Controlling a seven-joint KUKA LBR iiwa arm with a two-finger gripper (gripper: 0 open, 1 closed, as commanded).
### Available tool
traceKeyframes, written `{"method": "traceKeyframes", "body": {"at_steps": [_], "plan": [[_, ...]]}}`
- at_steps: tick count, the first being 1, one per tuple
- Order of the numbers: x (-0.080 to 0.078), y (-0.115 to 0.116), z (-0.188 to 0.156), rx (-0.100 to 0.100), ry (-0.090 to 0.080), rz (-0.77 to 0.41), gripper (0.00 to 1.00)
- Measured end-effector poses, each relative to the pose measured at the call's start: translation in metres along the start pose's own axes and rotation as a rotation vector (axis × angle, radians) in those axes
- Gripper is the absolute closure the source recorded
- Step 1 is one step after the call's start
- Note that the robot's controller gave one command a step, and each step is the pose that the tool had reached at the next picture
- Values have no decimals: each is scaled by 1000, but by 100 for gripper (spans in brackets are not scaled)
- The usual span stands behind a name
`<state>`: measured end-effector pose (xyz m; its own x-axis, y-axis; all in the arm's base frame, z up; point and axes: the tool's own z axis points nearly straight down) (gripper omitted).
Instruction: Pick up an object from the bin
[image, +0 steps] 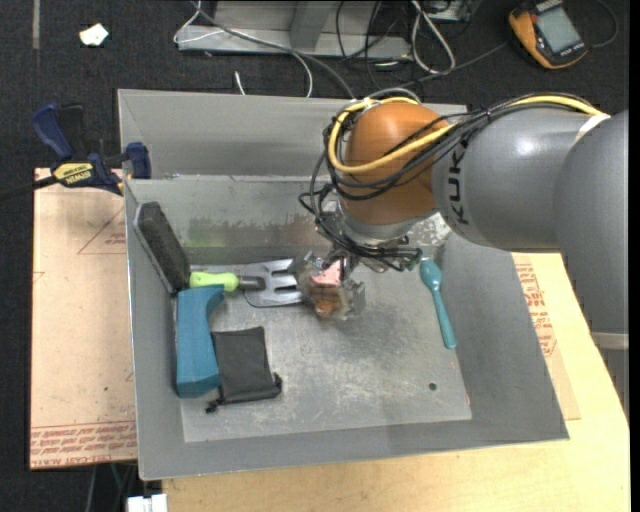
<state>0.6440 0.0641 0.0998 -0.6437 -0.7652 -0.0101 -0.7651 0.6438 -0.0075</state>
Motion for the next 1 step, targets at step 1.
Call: {"method": "traceKeyframes", "body": {"at_steps": [1], "plan": [[0, 1, 0, -1, -1, 0, 100]]}}
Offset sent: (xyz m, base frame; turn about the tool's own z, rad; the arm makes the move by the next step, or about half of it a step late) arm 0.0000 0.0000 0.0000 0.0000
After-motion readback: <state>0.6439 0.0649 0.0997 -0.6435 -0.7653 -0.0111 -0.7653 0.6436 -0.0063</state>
